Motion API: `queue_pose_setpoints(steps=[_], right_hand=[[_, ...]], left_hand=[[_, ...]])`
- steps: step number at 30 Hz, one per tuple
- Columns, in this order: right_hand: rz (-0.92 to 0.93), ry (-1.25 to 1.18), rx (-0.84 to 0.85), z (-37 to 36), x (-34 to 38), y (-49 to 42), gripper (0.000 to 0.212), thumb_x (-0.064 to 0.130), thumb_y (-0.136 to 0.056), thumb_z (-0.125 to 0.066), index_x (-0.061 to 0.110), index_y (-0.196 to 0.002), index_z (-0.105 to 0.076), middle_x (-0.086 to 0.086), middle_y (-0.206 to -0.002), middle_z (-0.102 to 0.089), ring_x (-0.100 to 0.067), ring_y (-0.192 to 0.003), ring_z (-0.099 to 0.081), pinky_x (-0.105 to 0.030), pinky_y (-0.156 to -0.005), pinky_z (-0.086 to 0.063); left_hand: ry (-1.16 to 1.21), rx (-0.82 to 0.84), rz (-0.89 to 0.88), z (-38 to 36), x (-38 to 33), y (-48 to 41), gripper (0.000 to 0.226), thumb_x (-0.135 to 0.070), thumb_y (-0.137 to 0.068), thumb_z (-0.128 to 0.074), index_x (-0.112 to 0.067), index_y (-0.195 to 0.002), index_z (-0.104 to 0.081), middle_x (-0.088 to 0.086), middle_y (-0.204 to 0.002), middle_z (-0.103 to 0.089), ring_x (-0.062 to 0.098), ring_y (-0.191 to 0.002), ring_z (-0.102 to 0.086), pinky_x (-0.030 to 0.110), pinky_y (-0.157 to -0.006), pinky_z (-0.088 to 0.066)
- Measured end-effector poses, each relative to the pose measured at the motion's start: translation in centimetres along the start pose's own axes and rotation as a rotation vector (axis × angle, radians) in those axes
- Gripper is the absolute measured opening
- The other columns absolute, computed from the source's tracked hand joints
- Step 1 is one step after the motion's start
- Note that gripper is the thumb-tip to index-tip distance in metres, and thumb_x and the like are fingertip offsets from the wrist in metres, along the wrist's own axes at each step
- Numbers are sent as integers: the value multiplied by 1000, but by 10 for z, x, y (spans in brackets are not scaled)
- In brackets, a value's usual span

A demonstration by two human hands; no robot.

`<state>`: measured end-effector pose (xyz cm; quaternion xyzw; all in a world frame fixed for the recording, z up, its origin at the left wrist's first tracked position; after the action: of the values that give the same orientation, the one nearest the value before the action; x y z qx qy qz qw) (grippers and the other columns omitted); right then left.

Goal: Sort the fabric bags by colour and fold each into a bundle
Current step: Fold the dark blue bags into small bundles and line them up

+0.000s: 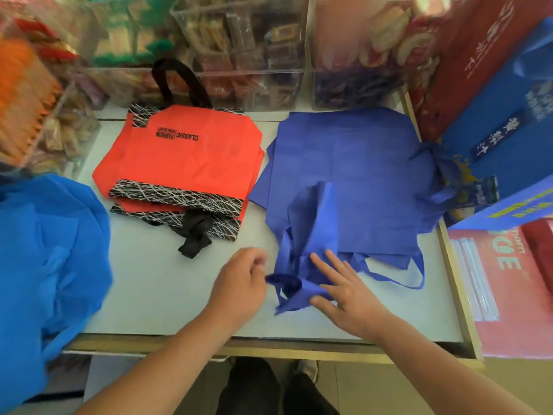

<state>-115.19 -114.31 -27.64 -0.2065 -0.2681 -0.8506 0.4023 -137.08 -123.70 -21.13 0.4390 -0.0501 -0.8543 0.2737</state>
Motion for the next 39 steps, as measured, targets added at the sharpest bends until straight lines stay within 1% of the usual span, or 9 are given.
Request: queue_pose_setpoints(steps=[4, 6, 9, 22, 25, 32, 34, 36, 39], right_hand=[[-198, -306, 94, 22, 0, -13, 44, 47, -107, -42, 27, -141, -60, 33, -152, -35, 6, -150, -18, -27, -118, -28], [-373, -486, 25, 28, -4, -13, 42, 49, -107, -38, 22, -107, -70, 20, -115, -71, -9, -121, -60, -31, -97, -47], [-537, -597, -103, 33, -9, -12, 51, 55, -106, -36, 28, -67, -53, 15, -66, -58, -11, -72, -54, -28, -69, -42], [-481, -507, -397, 55, -37, -75, 18, 49, -102, -53, 31, -100, -54, 12, -88, -60, -11, -83, -61, -33, -72, -48], [-385, -692, -440, 72, -35, -96, 20, 39, -97, -67, 35, -115, -58, 17, -94, -69, -2, -84, -66, -25, -75, -54], [-423, -730, -404, 77, -50, -110, 27, 28, -103, -58, 12, -85, -47, 6, -74, -47, -3, -57, -40, -11, -53, -36], [-406, -695, -312, 69, -54, -108, 9, 24, -104, -57, 21, -111, -62, 19, -98, -63, 9, -78, -57, -3, -66, -41], [-389, -675, -311, 67, -52, -108, 32, 24, -103, -59, 25, -134, -58, 30, -118, -60, 15, -101, -57, 3, -76, -39], [-388, -669, -343, 67, -52, -110, 25, 22, -102, -60, 27, -127, -58, 28, -110, -62, 18, -95, -57, -1, -75, -42]], left_hand=[[119, 242, -193, -10, -14, -13, 72, 18, -84, -45, -21, -144, -54, -12, -136, -60, -2, -123, -60, 17, -105, -47], [365, 253, -64, -19, -17, -23, 82, 13, -88, -61, -24, -156, -35, -14, -142, -55, -3, -124, -60, 17, -102, -49], [558, 236, -15, -33, -24, -33, 88, 7, -86, -75, -33, -153, -34, -14, -137, -60, 2, -125, -61, 21, -103, -51], [93, 251, -133, -74, -23, -80, 14, -34, -98, -65, -27, -100, -53, -12, -95, -65, 8, -91, -63, 35, -83, -55], [122, 254, -116, -77, -16, -84, 16, -33, -101, -59, -18, -99, -54, -3, -94, -64, 20, -92, -62, 46, -86, -55], [223, 220, -73, -78, -14, -93, 16, -38, -95, -68, -23, -100, -64, -11, -107, -63, 6, -101, -64, 29, -91, -53], [344, 187, 66, -75, -17, -95, 23, -48, -94, -68, -27, -103, -64, -9, -107, -69, 4, -100, -67, 29, -91, -55], [397, 134, 173, -74, -17, -103, 32, -50, -90, -72, -28, -111, -60, -7, -107, -69, 5, -96, -69, 31, -90, -58], [383, 34, 208, -74, -19, -118, 28, -34, -94, -72, -32, -116, -56, -6, -99, -70, 11, -88, -73, 41, -89, -60]])
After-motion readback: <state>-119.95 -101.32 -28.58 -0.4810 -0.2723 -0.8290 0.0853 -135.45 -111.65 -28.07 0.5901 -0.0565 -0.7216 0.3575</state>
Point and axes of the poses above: each hand's wrist, its own y-axis away from the middle knuckle, its own z-axis out of the back of the hand, x = y × z, the point moved 4 cm from there along -y, towards the middle knuckle
